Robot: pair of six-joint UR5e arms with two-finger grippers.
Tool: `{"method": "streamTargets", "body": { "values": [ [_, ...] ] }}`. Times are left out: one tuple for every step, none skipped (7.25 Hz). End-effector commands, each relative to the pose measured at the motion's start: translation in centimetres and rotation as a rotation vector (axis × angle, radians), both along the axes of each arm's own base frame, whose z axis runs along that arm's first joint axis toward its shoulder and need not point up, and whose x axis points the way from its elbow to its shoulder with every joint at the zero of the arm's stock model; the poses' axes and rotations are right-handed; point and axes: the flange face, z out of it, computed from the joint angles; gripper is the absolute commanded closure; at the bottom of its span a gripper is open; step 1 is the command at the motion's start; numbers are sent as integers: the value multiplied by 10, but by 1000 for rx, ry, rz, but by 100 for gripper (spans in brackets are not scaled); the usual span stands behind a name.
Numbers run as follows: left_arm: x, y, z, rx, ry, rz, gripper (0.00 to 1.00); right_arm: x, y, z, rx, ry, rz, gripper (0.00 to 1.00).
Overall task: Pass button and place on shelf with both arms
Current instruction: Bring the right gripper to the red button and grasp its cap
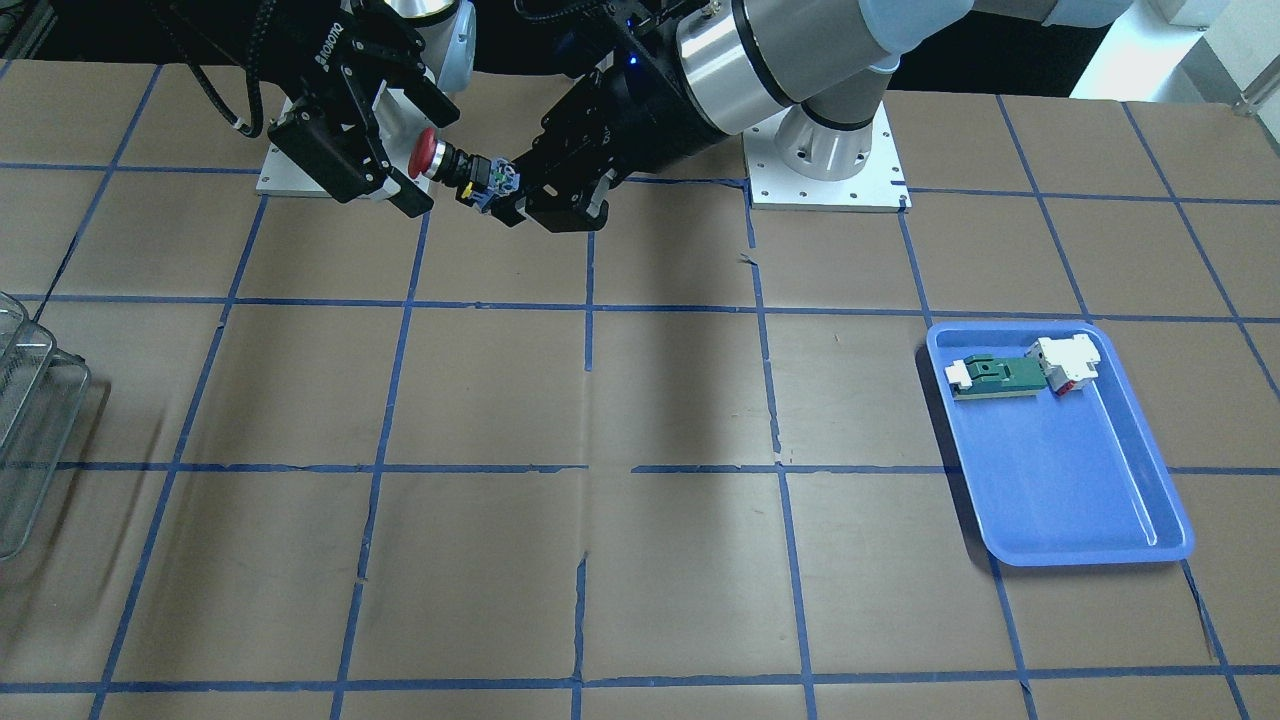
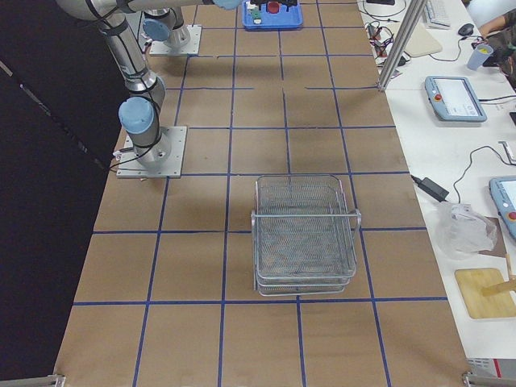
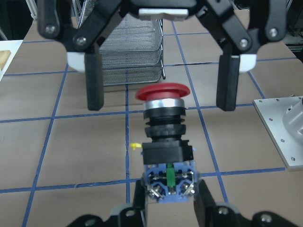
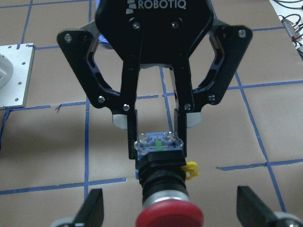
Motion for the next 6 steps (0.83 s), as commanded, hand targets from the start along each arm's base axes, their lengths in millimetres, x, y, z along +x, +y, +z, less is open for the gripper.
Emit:
{"method": "streamTargets", "body": {
  "values": [
    [1, 4, 4, -6, -1, -1, 100, 1, 2, 2, -5, 2, -1, 7],
    [1, 5, 5, -4, -1, 0, 100, 1, 2, 2, -6, 2, -1, 33],
    [1, 4, 3, -2, -2, 0, 100, 1, 2, 3, -11, 2, 0, 38],
    [1, 6, 1, 0, -3, 0, 100, 1, 2, 4, -11, 2, 0, 59],
    [2, 10, 1, 2, -2, 0, 100, 1, 2, 4, -13, 2, 0, 83],
    [2, 11, 2, 0, -2, 0, 100, 1, 2, 5, -16, 2, 0, 95]
  ]
}}
